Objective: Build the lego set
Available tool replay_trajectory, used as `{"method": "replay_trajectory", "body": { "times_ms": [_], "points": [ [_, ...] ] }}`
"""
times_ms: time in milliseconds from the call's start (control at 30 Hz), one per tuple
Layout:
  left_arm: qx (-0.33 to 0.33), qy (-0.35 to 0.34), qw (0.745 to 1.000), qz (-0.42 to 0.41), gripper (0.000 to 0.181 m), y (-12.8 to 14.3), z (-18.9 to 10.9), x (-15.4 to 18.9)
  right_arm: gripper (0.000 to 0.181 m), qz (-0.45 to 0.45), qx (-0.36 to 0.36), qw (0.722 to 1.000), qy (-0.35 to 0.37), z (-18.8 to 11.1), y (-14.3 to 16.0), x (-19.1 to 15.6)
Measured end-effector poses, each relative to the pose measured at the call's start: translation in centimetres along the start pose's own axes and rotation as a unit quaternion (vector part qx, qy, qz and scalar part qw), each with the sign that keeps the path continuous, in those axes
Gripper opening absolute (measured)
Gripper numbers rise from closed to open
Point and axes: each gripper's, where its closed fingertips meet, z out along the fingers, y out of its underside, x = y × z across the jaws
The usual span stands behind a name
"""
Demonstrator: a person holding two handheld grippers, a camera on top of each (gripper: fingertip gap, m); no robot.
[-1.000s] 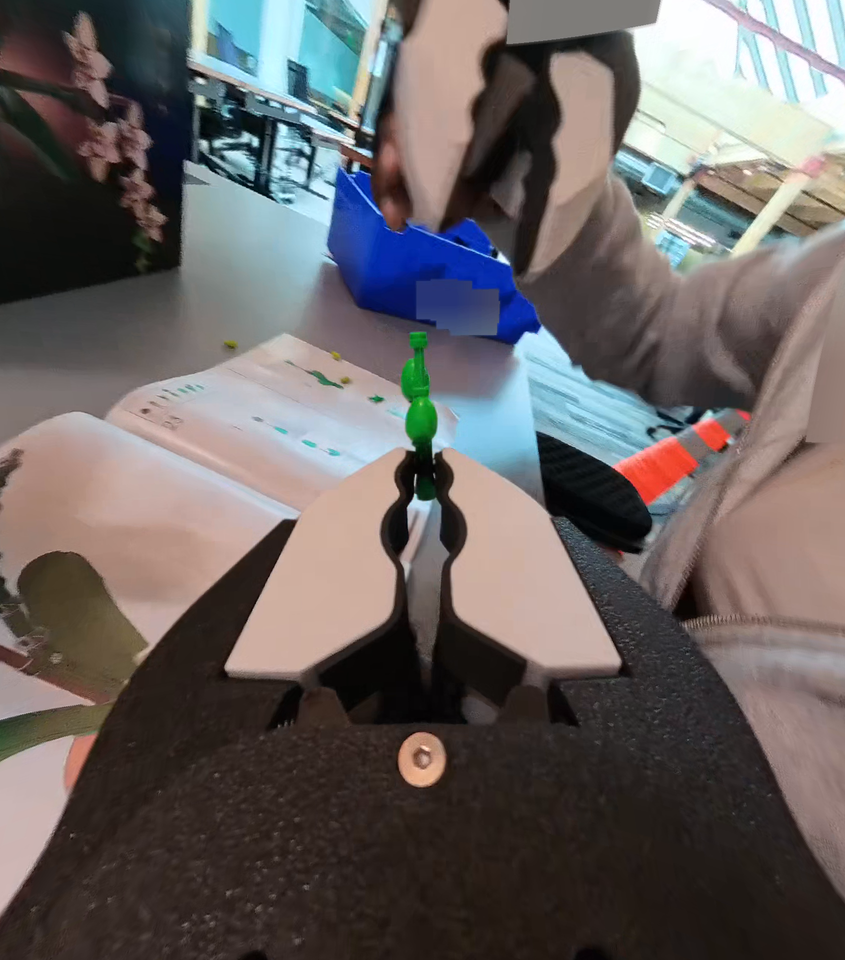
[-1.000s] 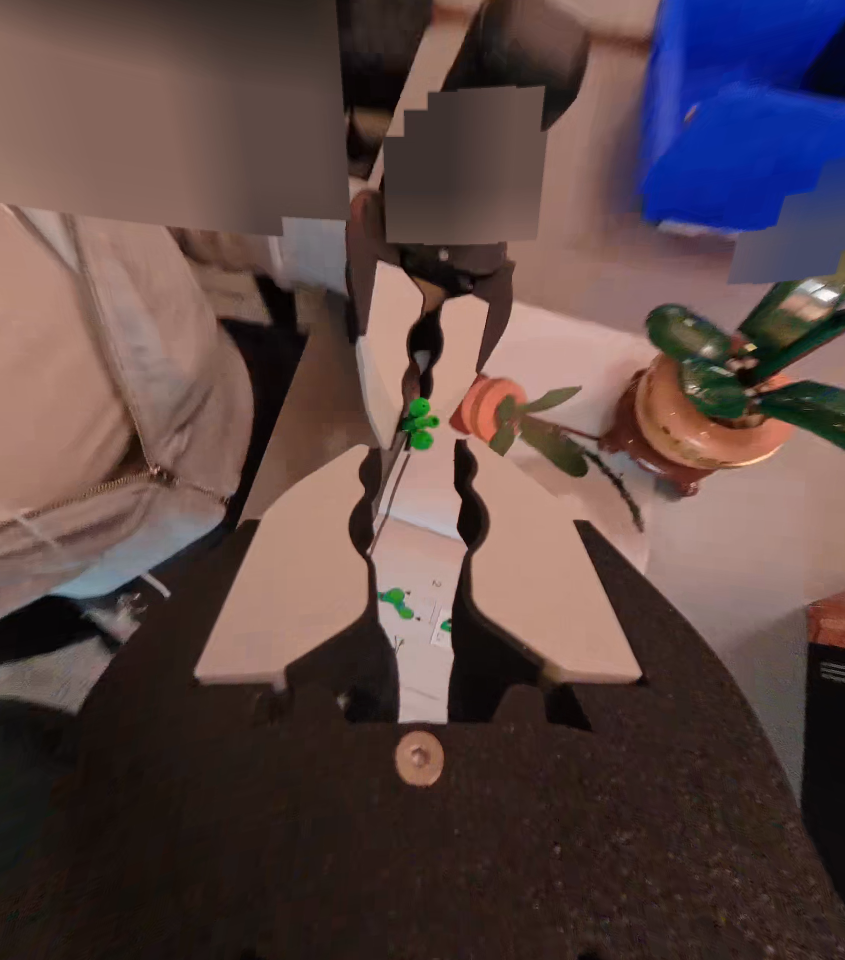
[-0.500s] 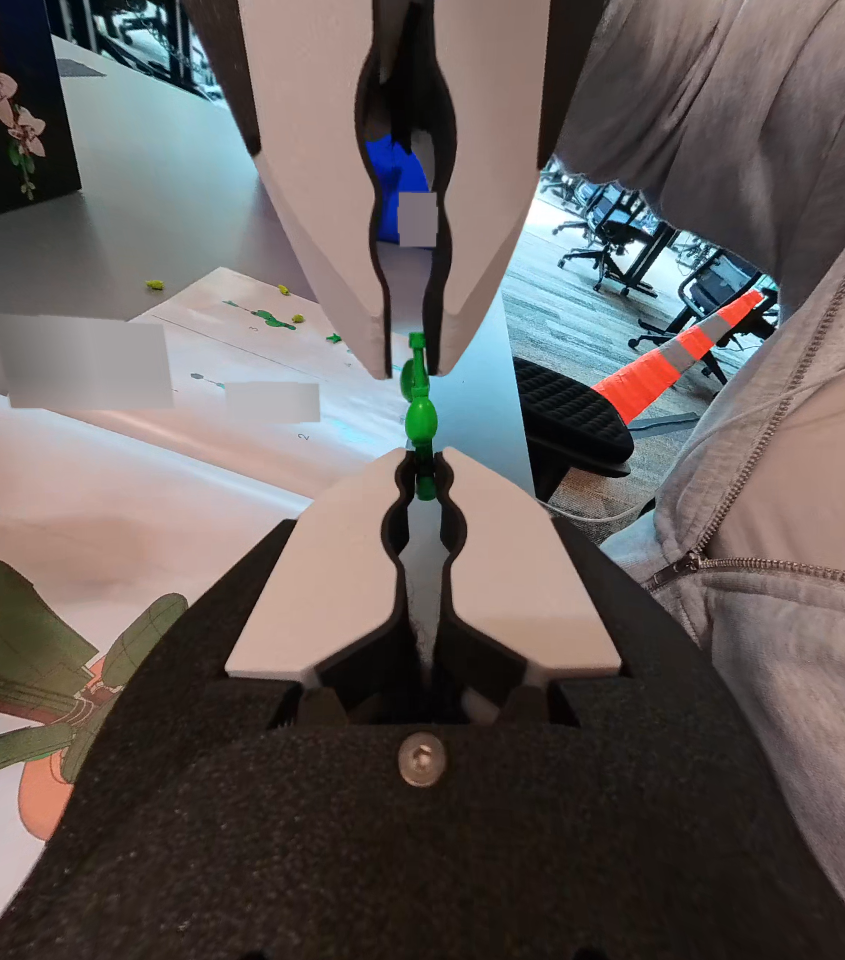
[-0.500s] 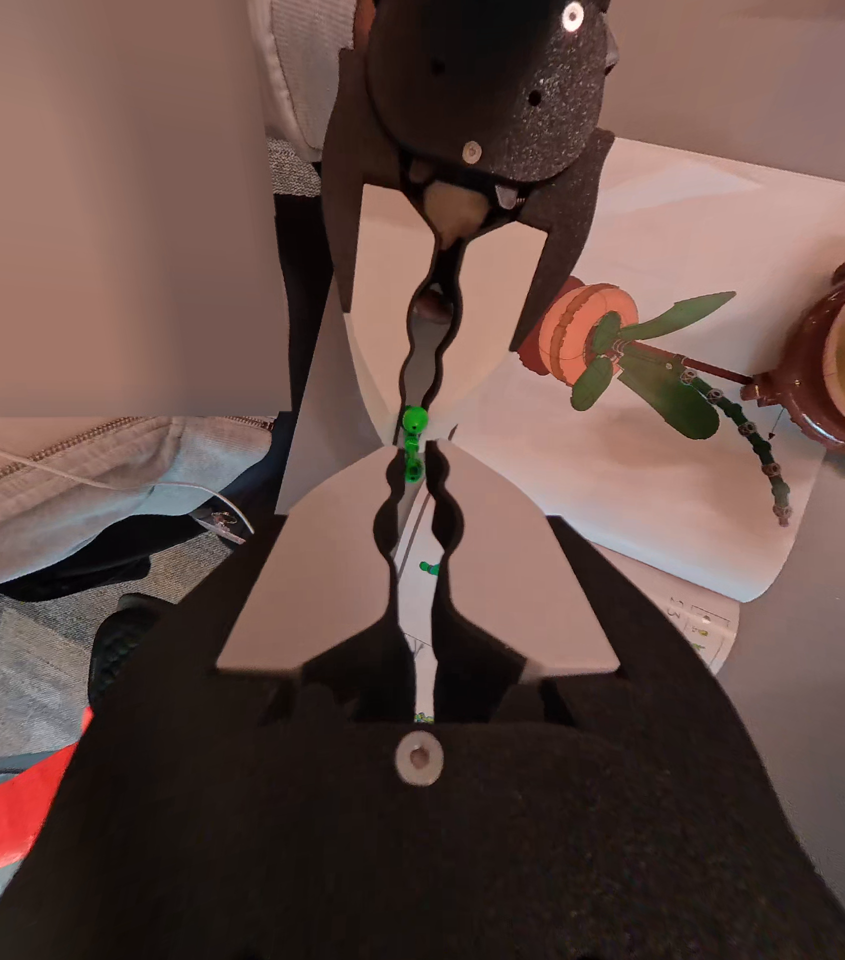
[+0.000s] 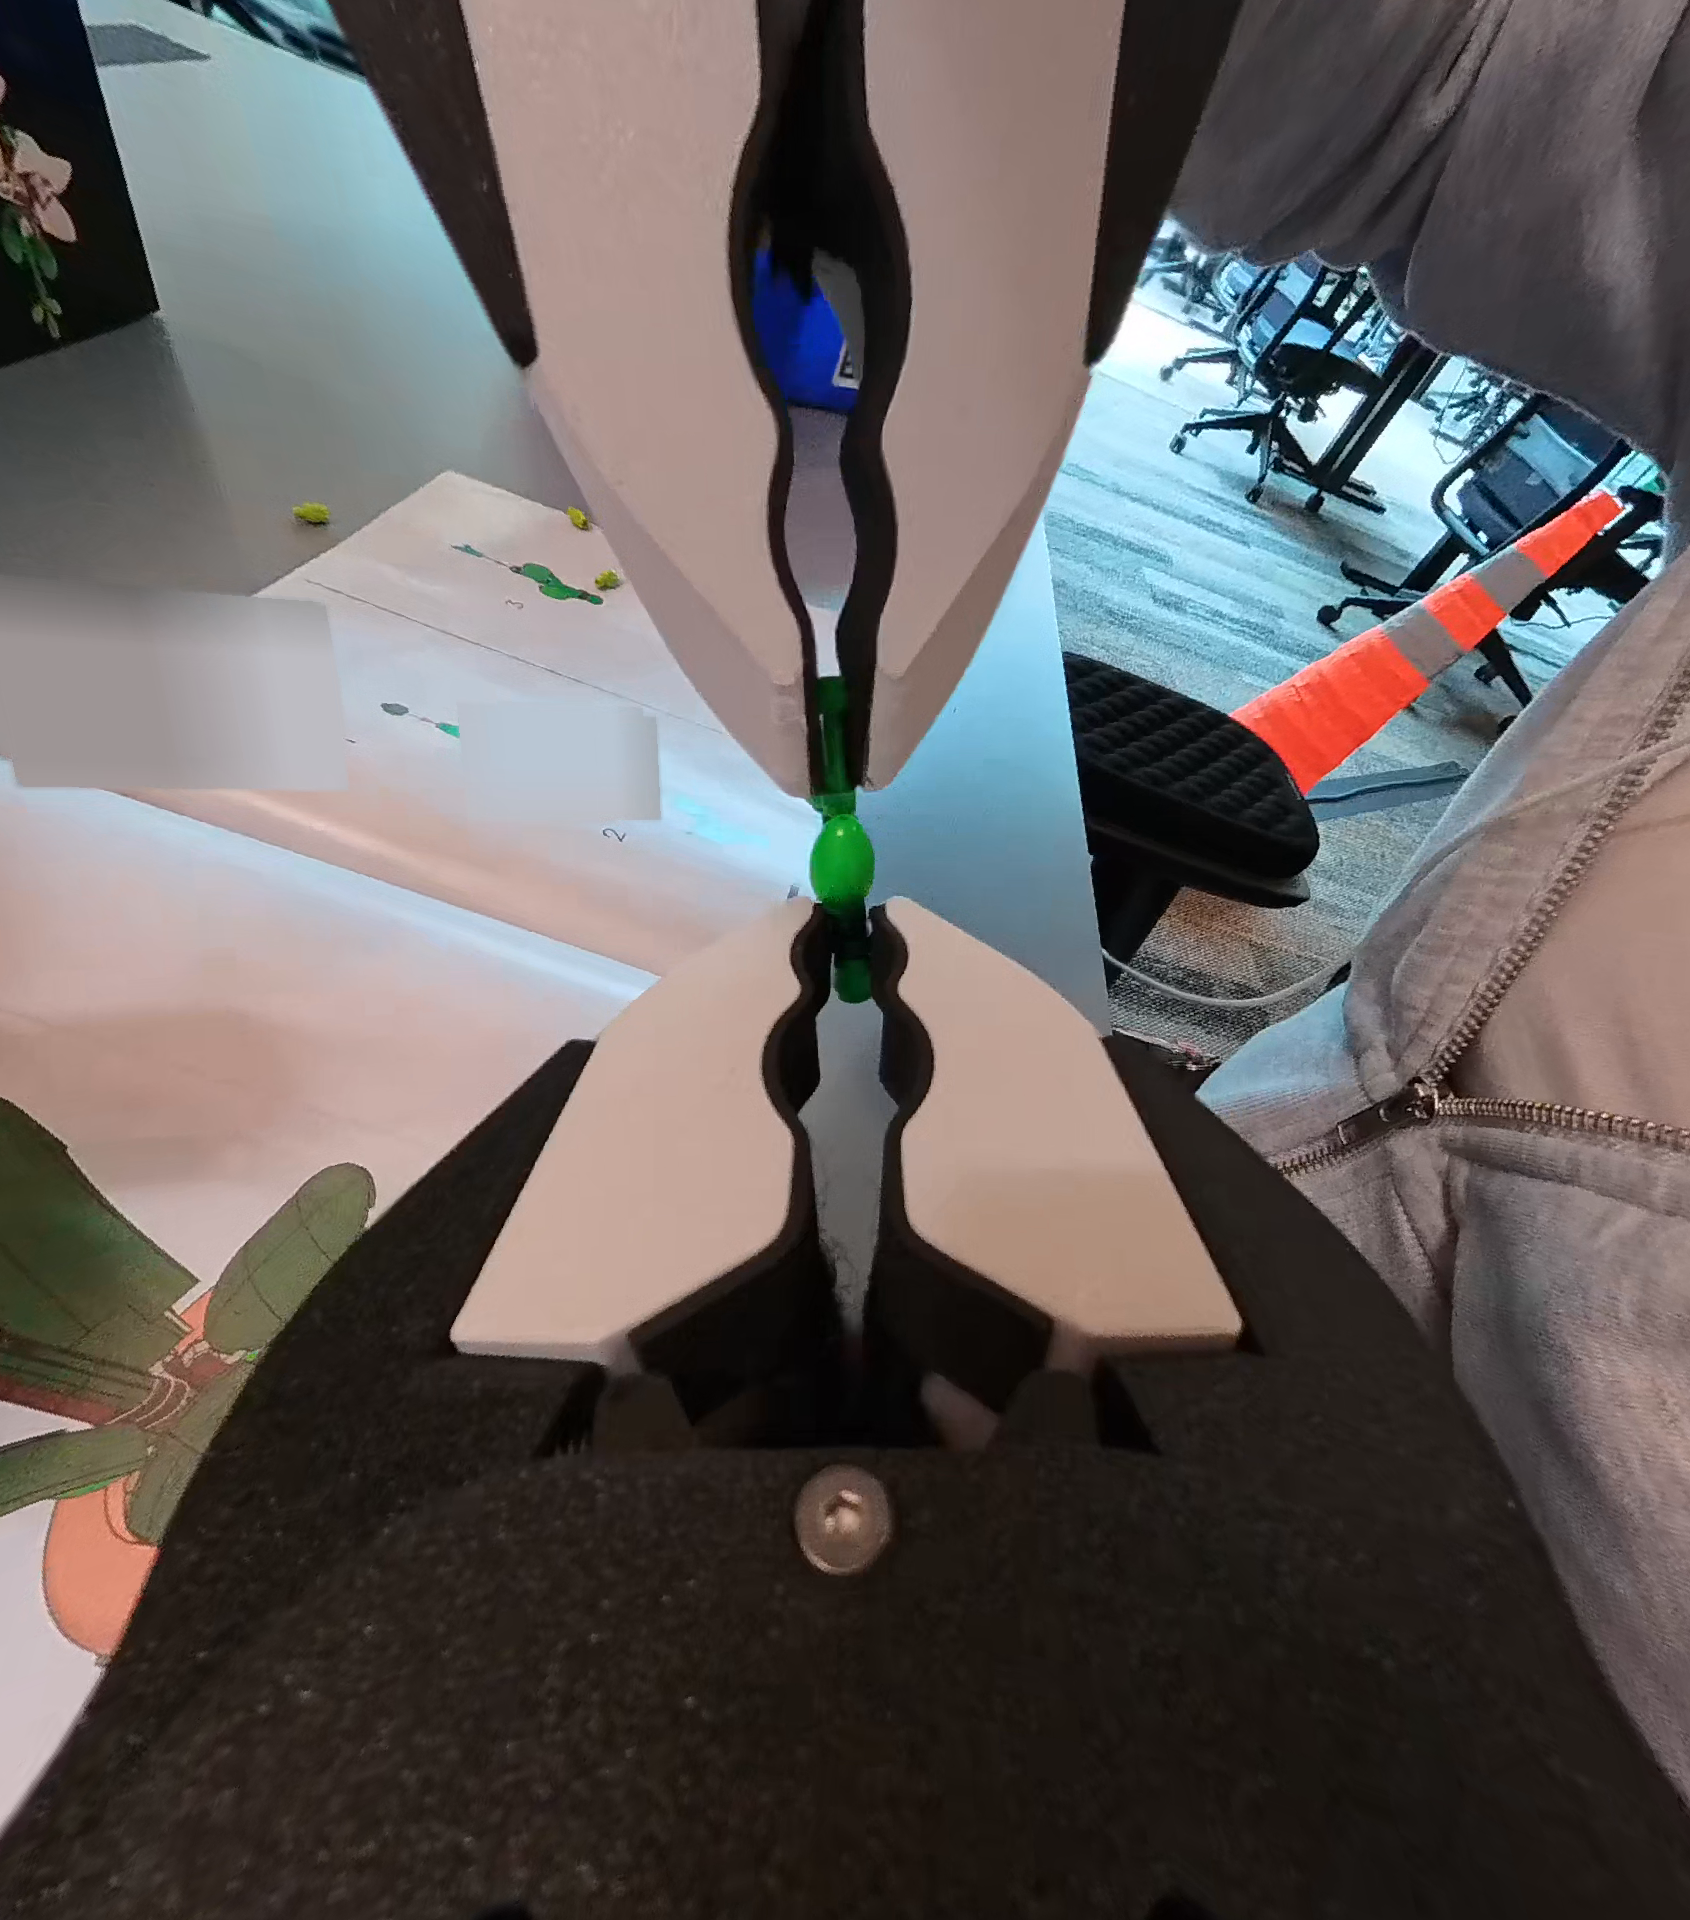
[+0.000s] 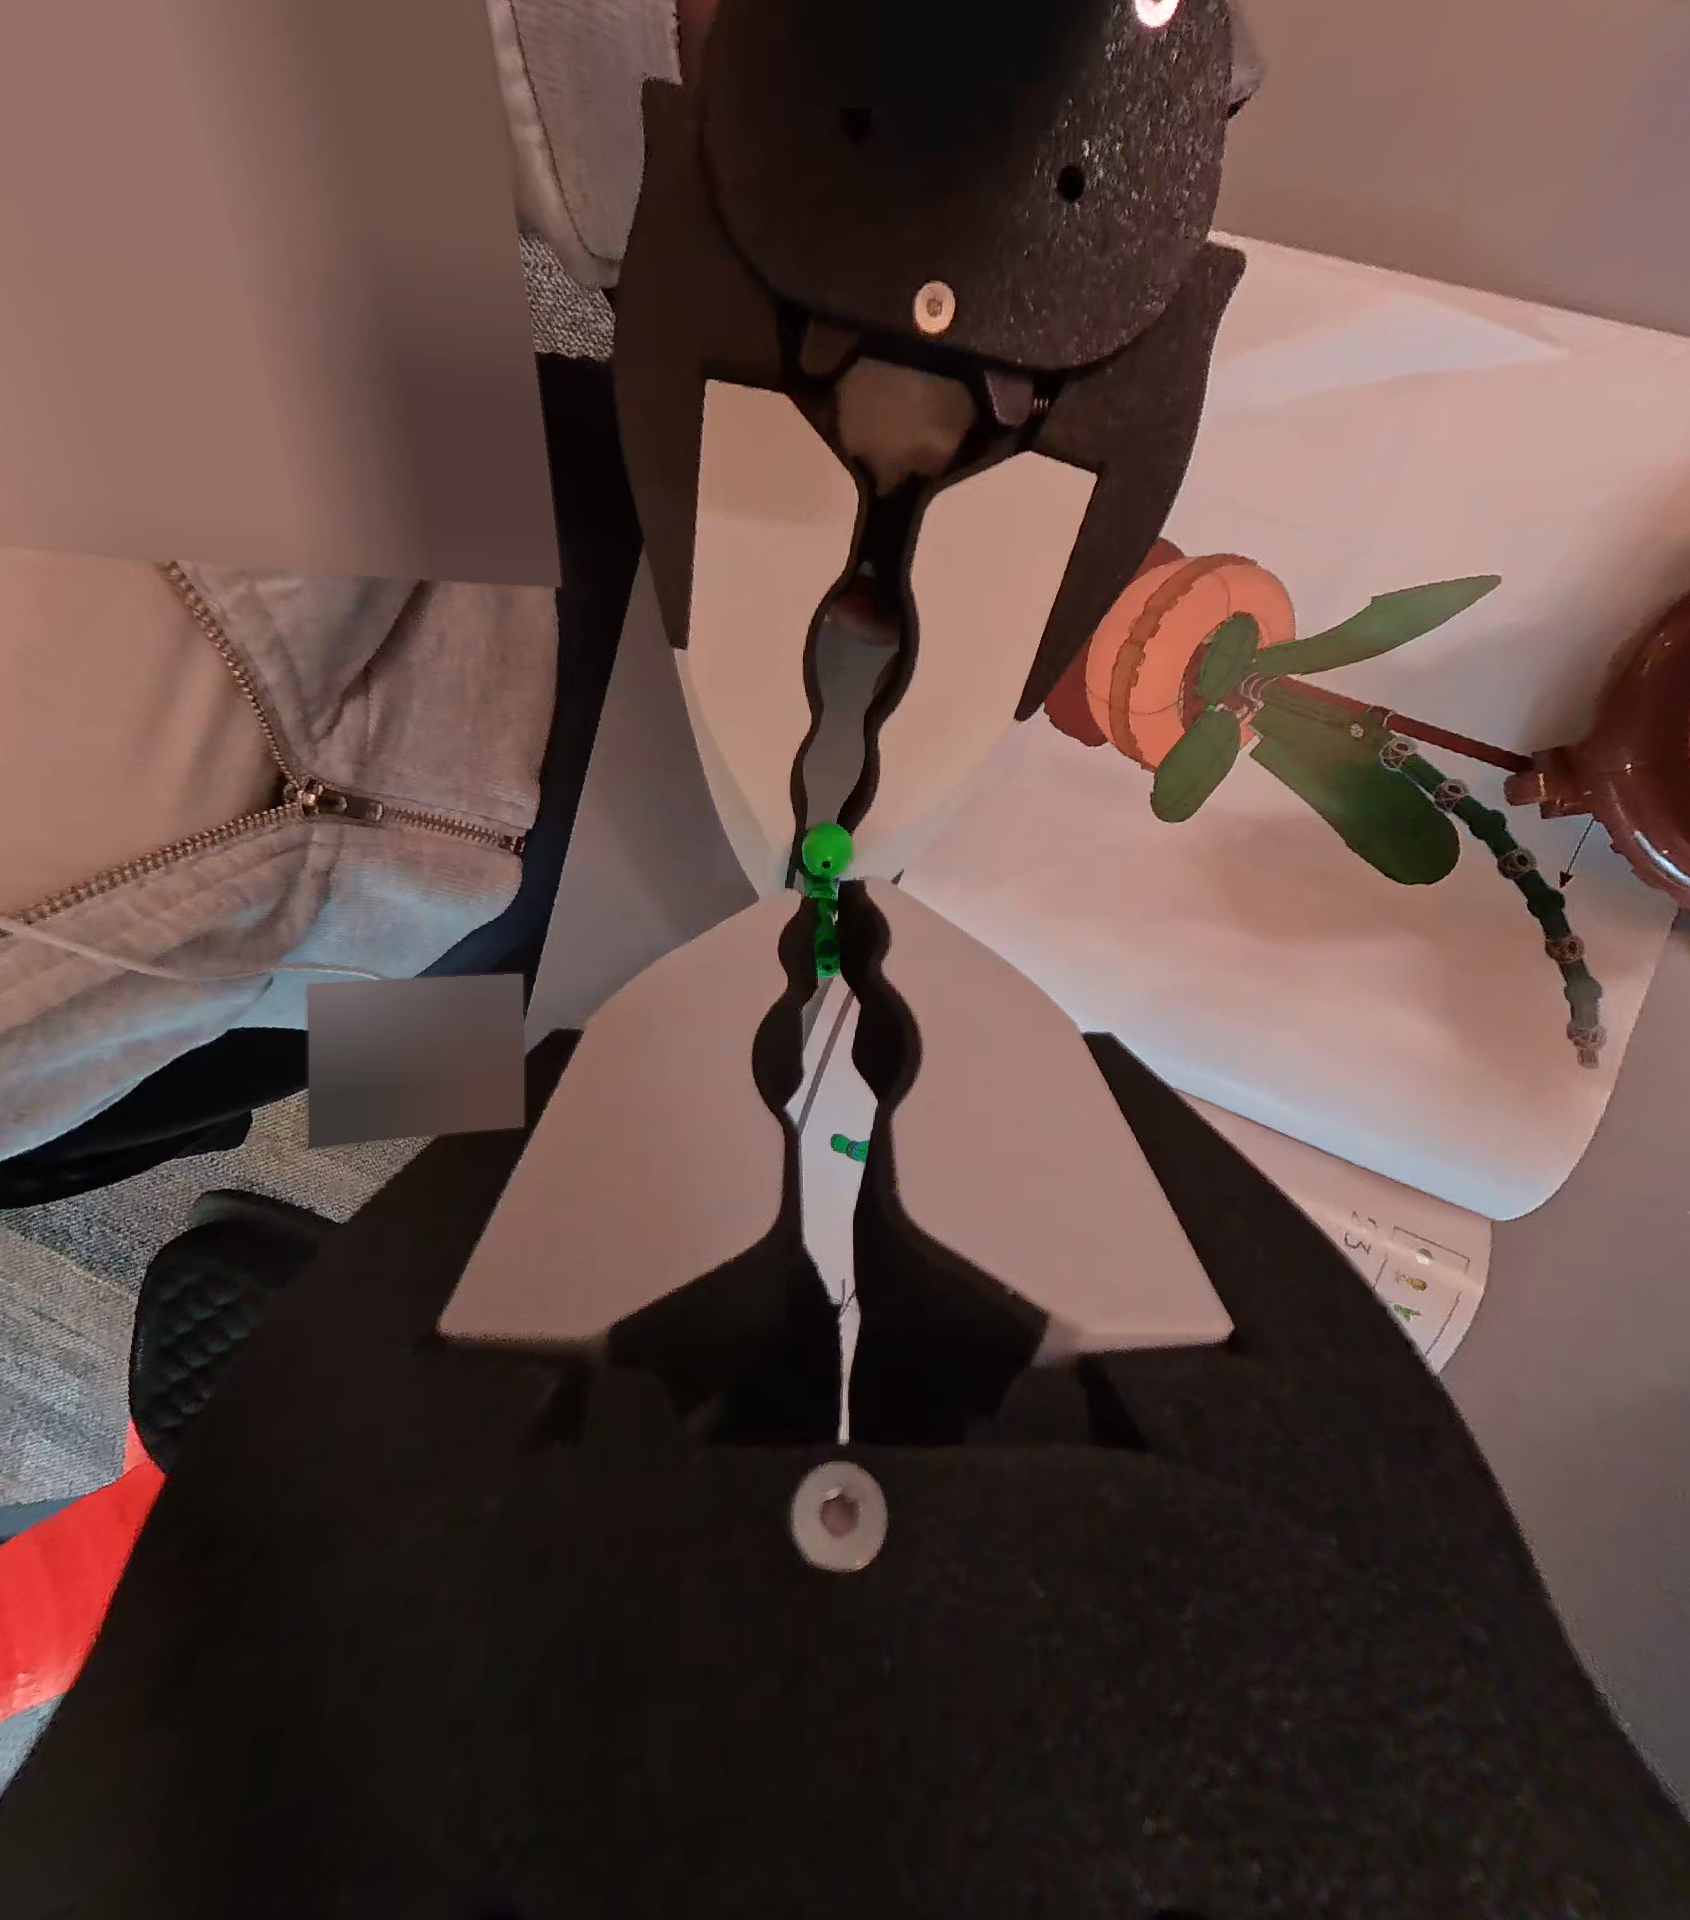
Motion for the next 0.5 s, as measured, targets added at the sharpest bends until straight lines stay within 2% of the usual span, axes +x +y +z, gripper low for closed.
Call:
{"method": "replay_trajectory", "body": {
  "times_ms": [500],
  "points": [
    [-0.068, -0.007, 0.998, -0.003, 0.005, 1.7, 1.0, -0.1, 0.003, 0.008, -0.029, 1.0, -0.008, 1.4, 1.4, -0.3]
  ]
}}
